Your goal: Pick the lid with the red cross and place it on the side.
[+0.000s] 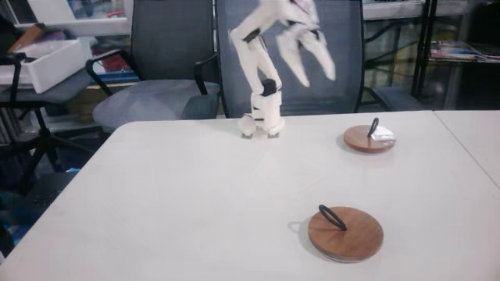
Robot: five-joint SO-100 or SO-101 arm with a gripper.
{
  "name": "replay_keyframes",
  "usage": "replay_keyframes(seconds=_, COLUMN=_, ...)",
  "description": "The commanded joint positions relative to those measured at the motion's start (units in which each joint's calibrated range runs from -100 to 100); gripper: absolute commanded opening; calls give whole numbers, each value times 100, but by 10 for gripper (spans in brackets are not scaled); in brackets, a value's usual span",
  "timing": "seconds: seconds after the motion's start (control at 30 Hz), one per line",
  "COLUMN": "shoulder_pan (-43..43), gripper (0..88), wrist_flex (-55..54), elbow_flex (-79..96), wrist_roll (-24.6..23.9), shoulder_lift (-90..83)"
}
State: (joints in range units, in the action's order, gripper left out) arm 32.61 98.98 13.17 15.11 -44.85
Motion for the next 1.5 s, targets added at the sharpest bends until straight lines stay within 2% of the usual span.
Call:
replay_keyframes(seconds=0.0, shoulder_pan=-808, gripper=137, wrist_flex=51, elbow_flex=687, wrist_roll=11, shoulder_lift=-1919)
replay_keyframes(seconds=0.2, shoulder_pan=-1933, gripper=101, wrist_flex=-539, elbow_flex=1204, wrist_roll=172, shoulder_lift=-3350)
replay_keyframes(seconds=0.33, shoulder_pan=-2466, gripper=100, wrist_flex=-1154, elbow_flex=2872, wrist_roll=260, shoulder_lift=-3879)
replay_keyframes(seconds=0.5, shoulder_pan=-2781, gripper=100, wrist_flex=-2317, elbow_flex=4204, wrist_roll=260, shoulder_lift=-5506)
replay_keyframes(seconds=0.67, shoulder_pan=-3051, gripper=99, wrist_flex=-3104, elbow_flex=6371, wrist_roll=240, shoulder_lift=-5515)
replay_keyframes(seconds=0.8, shoulder_pan=-3441, gripper=99, wrist_flex=-3523, elbow_flex=7432, wrist_roll=235, shoulder_lift=-5515)
replay_keyframes(seconds=1.03, shoulder_pan=-4139, gripper=99, wrist_flex=-3266, elbow_flex=7885, wrist_roll=260, shoulder_lift=-5515)
replay_keyframes(seconds=1.27, shoulder_pan=-4169, gripper=103, wrist_flex=-2788, elbow_flex=7913, wrist_roll=357, shoulder_lift=-5515)
replay_keyframes(seconds=1.47, shoulder_pan=-4184, gripper=107, wrist_flex=-2548, elbow_flex=7949, wrist_roll=1114, shoulder_lift=-5515)
